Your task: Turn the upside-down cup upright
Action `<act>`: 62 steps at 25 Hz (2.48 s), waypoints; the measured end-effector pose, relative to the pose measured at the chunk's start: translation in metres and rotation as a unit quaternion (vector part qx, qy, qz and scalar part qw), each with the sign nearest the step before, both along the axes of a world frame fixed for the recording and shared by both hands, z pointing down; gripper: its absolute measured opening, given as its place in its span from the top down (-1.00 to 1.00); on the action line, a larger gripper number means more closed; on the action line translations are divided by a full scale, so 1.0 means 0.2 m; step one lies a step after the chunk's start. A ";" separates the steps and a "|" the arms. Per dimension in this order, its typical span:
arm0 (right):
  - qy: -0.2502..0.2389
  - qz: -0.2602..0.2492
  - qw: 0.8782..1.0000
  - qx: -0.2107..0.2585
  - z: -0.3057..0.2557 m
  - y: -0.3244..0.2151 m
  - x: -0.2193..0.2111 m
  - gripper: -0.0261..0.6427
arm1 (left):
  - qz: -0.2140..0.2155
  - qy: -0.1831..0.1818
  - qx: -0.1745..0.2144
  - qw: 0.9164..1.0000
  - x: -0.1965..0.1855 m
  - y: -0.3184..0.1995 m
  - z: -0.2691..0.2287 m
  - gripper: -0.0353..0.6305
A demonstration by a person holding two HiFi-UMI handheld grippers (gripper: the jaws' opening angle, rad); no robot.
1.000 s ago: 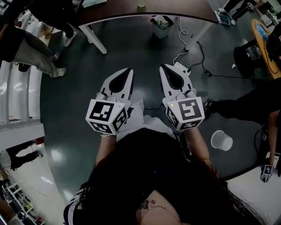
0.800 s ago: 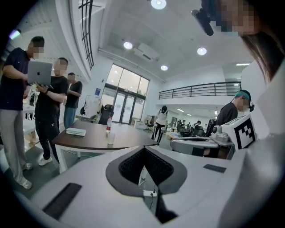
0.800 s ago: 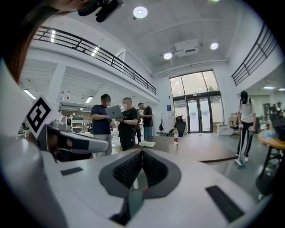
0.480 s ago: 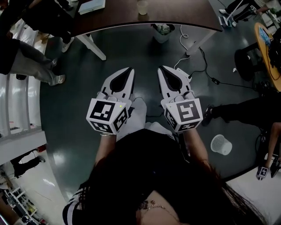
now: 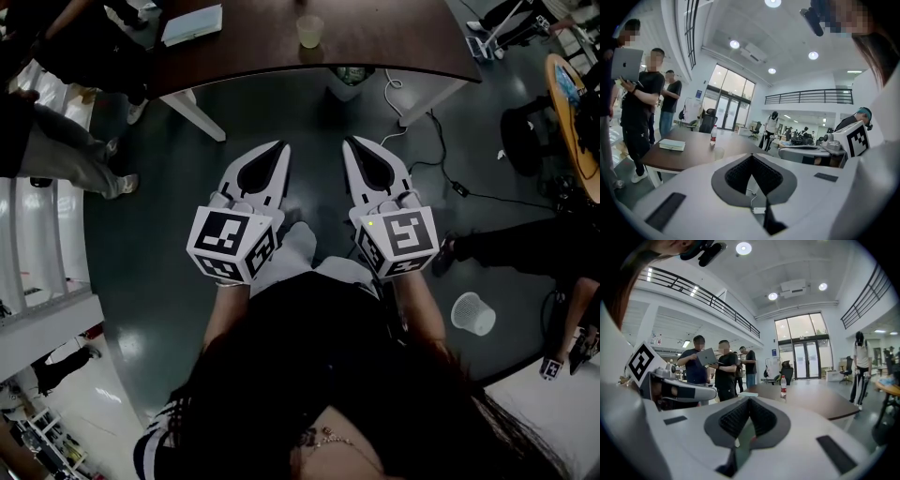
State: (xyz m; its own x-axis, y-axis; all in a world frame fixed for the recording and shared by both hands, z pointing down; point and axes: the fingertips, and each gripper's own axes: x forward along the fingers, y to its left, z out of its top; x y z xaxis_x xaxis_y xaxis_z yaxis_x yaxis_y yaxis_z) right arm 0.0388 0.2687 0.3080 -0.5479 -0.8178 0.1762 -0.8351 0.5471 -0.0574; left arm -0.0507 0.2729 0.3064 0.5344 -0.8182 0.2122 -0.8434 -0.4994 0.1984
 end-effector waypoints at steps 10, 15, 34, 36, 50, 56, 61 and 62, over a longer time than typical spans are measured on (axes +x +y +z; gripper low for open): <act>0.005 -0.005 1.000 -0.015 0.02 -0.28 -0.08 0.88 | -0.001 0.007 -0.011 1.000 -0.07 -0.30 0.01 0.89; 0.001 -0.012 1.000 -0.007 0.01 -0.45 -0.02 0.88 | -0.012 0.004 -0.017 1.000 -0.01 -0.45 0.05 0.89; 0.010 -0.059 0.998 0.001 0.06 -1.37 -0.02 0.88 | -0.052 0.013 -0.011 0.998 0.03 -1.31 0.08 0.89; 0.013 -0.063 0.998 0.001 0.06 -1.45 -0.02 0.88 | -0.057 0.014 -0.010 0.998 0.04 -1.39 0.08 0.89; 0.018 -0.072 0.997 -0.030 0.17 -1.78 -0.11 0.87 | -0.084 0.013 -0.024 0.996 -0.10 -1.70 0.13 0.89; 0.022 -0.052 0.998 -0.039 0.22 -1.93 -0.16 0.87 | -0.070 0.016 -0.032 0.997 -0.16 -1.86 0.18 0.89; 0.029 -0.043 0.997 -0.061 0.31 -2.02 -0.19 0.86 | -0.058 0.014 -0.049 0.997 -0.18 -1.96 0.25 0.89; 0.030 -0.042 0.997 -0.065 0.33 -2.04 -0.20 0.86 | -0.056 0.014 -0.052 0.997 -0.19 -1.98 0.26 0.89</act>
